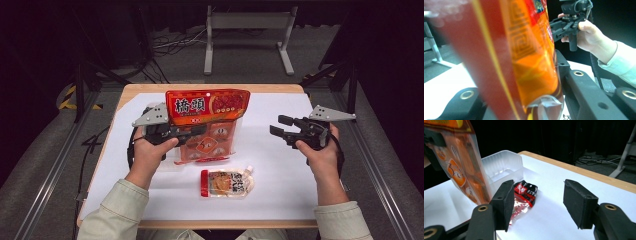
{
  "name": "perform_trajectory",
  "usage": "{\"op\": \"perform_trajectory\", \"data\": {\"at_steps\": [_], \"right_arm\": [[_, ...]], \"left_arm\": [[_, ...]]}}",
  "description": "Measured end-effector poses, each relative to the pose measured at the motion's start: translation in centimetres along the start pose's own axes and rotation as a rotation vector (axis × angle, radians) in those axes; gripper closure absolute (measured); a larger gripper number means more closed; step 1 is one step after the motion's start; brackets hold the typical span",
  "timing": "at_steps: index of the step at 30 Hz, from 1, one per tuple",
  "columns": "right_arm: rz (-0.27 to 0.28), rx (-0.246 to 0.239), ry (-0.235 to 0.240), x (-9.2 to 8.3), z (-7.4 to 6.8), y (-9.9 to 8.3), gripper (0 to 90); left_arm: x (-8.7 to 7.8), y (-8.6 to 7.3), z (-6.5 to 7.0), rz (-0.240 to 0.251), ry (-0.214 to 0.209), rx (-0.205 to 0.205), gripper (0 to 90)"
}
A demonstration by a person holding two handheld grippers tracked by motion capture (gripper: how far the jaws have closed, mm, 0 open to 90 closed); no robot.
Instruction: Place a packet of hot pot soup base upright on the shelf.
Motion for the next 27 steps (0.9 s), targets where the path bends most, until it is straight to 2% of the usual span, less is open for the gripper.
{"op": "perform_trajectory", "data": {"at_steps": [4,8,13,18,21,27], "right_arm": [[-0.007,0.014,-0.005,0.1,0.4,-0.3,43.3],[-0.019,0.017,-0.014,0.1,0.7,-0.6,43.4],[-0.020,0.032,-0.018,0.1,1.1,-0.8,43.6],[-0.018,0.037,-0.017,0.1,1.2,-0.9,43.6],[-0.020,0.039,-0.016,0.0,1.3,-1.0,43.6],[-0.022,0.049,-0.021,0.1,1.6,-1.2,43.6]], "left_arm": [[-0.1,0.4,-0.4,0.011,0.000,-0.009,71.7],[-0.2,0.9,-0.5,0.028,-0.012,-0.037,71.7],[-0.3,1.5,-0.5,0.042,-0.018,-0.036,71.7],[-0.7,2.5,-0.8,0.038,0.022,-0.009,71.7],[-0.9,2.7,-1.3,0.044,0.036,-0.017,71.7],[-1.3,2.8,-2.5,0.039,0.094,-0.011,71.7]]}}
Point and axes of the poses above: each handheld gripper's, and its own axes: x roughly forward along the jaws, y roughly out of its top, z roughly to its right, the point moved 4 cm from there along x, roughly forward along the jaws, and after that the axes turned 1 degree about -y, right-handed, at the moved point
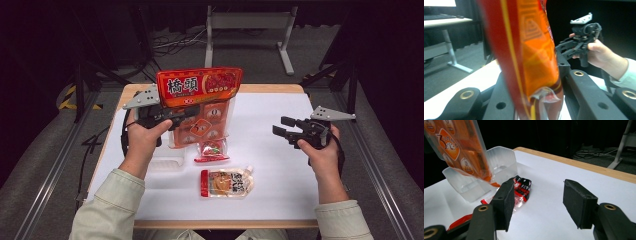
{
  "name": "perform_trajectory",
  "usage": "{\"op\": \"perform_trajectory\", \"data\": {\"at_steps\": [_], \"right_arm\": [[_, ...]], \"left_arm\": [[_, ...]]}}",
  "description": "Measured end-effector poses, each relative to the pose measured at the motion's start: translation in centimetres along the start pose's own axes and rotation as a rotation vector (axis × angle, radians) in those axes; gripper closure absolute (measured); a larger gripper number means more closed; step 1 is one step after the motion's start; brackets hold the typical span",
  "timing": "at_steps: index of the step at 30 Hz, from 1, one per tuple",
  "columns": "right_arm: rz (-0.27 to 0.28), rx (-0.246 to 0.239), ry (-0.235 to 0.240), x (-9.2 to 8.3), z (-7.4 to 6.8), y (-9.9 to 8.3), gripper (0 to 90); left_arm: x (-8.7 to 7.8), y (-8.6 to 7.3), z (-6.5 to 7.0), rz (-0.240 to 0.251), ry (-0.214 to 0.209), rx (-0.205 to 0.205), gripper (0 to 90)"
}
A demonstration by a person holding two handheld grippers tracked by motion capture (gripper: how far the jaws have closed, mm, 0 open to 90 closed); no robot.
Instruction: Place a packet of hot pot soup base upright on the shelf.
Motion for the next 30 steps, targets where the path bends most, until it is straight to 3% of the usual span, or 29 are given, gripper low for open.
{"op": "perform_trajectory", "data": {"at_steps": [12,15,20,30], "right_arm": [[-0.003,0.012,-0.005,0.0,0.3,-0.2,43.8],[-0.005,0.011,-0.007,0.0,0.4,-0.3,43.9],[-0.011,0.012,-0.006,0.1,0.5,-0.4,44.0],[-0.010,0.019,0.002,0.1,0.6,-0.5,44.4]], "left_arm": [[-0.9,-0.2,-2.6,0.017,0.097,-0.009,71.6],[-1.1,-0.5,-3.6,-0.002,0.156,-0.008,71.6],[-1.7,-0.7,-4.8,0.029,0.185,-0.031,71.6],[-2.0,-1.1,-6.1,0.024,0.261,-0.030,71.6]]}}
Point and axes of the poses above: each handheld gripper's, and its own axes: x roughly forward along the jaws, y roughly out of its top, z roughly to its right, the point moved 4 cm from there along x, roughly forward along the jaws, and after that the axes turned 1 degree about -y, right-handed, at the moved point
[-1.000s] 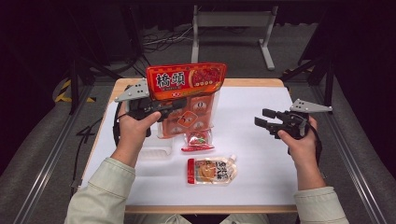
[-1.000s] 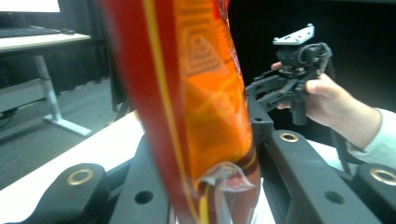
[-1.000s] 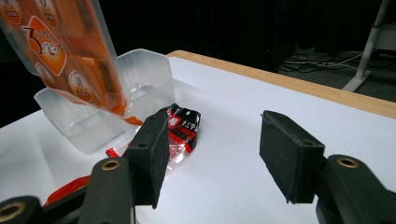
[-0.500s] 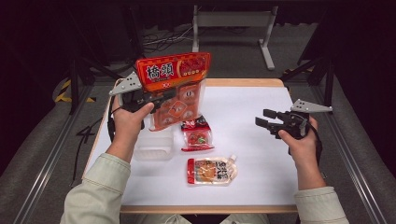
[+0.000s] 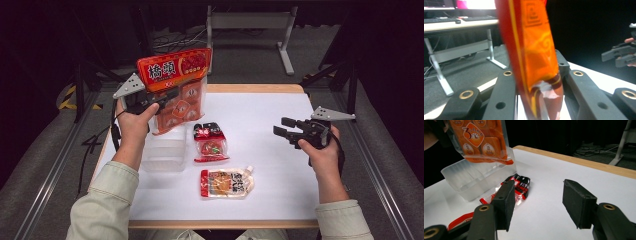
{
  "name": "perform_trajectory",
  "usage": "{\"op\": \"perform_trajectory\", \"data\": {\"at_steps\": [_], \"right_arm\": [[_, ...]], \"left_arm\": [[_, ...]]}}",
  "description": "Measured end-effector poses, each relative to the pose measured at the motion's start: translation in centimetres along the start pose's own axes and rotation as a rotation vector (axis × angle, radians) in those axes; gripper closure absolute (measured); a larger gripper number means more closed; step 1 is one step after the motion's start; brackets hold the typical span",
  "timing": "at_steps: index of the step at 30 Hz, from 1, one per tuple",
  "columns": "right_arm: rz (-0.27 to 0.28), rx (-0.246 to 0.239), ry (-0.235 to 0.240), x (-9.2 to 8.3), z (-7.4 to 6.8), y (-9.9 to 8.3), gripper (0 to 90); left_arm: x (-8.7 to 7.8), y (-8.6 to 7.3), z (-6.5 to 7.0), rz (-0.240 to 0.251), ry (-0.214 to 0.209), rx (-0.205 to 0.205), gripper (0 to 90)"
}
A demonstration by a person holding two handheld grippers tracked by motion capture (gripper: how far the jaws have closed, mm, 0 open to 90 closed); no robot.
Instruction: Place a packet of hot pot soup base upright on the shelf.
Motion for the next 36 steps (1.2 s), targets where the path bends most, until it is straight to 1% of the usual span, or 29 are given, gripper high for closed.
{"op": "perform_trajectory", "data": {"at_steps": [2,5,6,10,14,22,25,29,30,31,33,34,36], "right_arm": [[0.001,0.000,-0.002,0.0,0.0,0.0,44.5],[-0.001,0.003,-0.001,0.0,0.1,-0.1,44.5],[0.001,0.005,0.000,0.0,0.1,-0.1,44.7],[0.000,0.010,0.009,-0.1,0.0,-0.1,46.6],[0.001,0.011,0.011,-0.2,0.1,-0.1,46.6],[-0.003,0.015,0.019,0.0,0.1,-0.2,46.4],[-0.002,0.015,0.021,0.1,0.0,-0.2,46.4],[-0.005,0.015,0.023,0.2,-0.1,-0.2,46.4],[-0.006,0.014,0.024,0.2,-0.1,-0.2,46.4],[-0.007,0.014,0.025,0.2,-0.1,-0.2,46.3],[-0.006,0.014,0.027,0.2,-0.1,-0.2,46.3],[-0.005,0.015,0.028,0.2,-0.1,-0.2,46.3],[-0.004,0.016,0.030,0.2,-0.1,-0.2,46.1]], "left_arm": [[0.0,0.0,-0.4,0.011,0.016,-0.003,71.6],[-0.2,-0.1,-0.9,0.004,0.051,-0.013,71.6],[-0.2,-0.1,-1.2,0.005,0.060,-0.009,71.6],[-0.3,-0.2,-1.9,0.011,0.088,-0.018,71.6],[-0.5,-0.3,-2.5,0.018,0.114,-0.016,71.6],[-1.1,-0.5,-3.0,0.018,0.146,-0.020,71.6],[-1.3,-0.7,-3.1,0.015,0.164,-0.012,71.5],[-1.6,-1.1,-3.5,0.015,0.171,-0.025,71.5],[-1.6,-1.3,-3.6,0.021,0.166,-0.034,71.5],[-1.6,-1.4,-3.7,0.022,0.162,-0.035,71.5],[-1.5,-1.7,-3.7,0.012,0.165,-0.040,71.5],[-1.5,-1.8,-3.8,0.006,0.170,-0.031,71.6],[-1.5,-2.2,-3.9,-0.001,0.173,-0.037,71.5]]}}
Point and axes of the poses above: each handheld gripper's, and its own axes: x roughly forward along the jaws, y roughly out of its top, z roughly to its right, the point moved 4 cm from there along x, roughly forward along the jaws, and after that the axes turned 1 degree about -y, right-handed, at the moved point
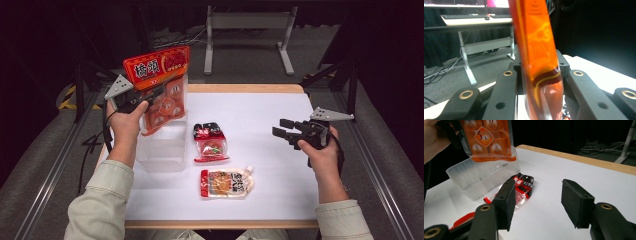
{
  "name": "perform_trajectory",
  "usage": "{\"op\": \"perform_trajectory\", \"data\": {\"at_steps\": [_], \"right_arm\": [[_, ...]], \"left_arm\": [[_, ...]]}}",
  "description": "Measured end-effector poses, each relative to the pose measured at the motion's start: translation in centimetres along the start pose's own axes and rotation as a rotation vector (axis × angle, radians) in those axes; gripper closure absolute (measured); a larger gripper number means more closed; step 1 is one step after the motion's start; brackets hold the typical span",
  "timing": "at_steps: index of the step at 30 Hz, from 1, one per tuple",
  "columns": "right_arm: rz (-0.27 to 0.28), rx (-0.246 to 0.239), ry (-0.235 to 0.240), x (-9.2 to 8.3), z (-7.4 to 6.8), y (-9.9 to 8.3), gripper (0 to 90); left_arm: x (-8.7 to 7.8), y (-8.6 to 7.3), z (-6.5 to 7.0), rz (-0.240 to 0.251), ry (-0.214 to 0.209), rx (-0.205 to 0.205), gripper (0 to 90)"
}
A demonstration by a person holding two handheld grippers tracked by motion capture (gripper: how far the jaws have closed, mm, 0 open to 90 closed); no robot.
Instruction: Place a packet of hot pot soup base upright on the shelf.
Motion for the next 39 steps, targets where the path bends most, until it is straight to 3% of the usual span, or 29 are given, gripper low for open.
{"op": "perform_trajectory", "data": {"at_steps": [15,39], "right_arm": [[-0.001,0.001,0.009,0.1,-0.1,-0.1,45.9],[-0.011,-0.006,0.042,0.5,-0.4,-0.3,45.0]], "left_arm": [[0.1,-1.5,-0.4,-0.016,0.004,-0.033,71.5],[1.0,-3.3,-0.7,-0.064,-0.022,-0.042,71.3]]}}
Point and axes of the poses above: each handheld gripper's, and its own axes: x roughly forward along the jaws, y roughly out of its top, z roughly to its right, the point moved 4 cm from there along x, roughly forward along the jaws, and after that the axes turned 1 degree about -y, right-handed, at the moved point
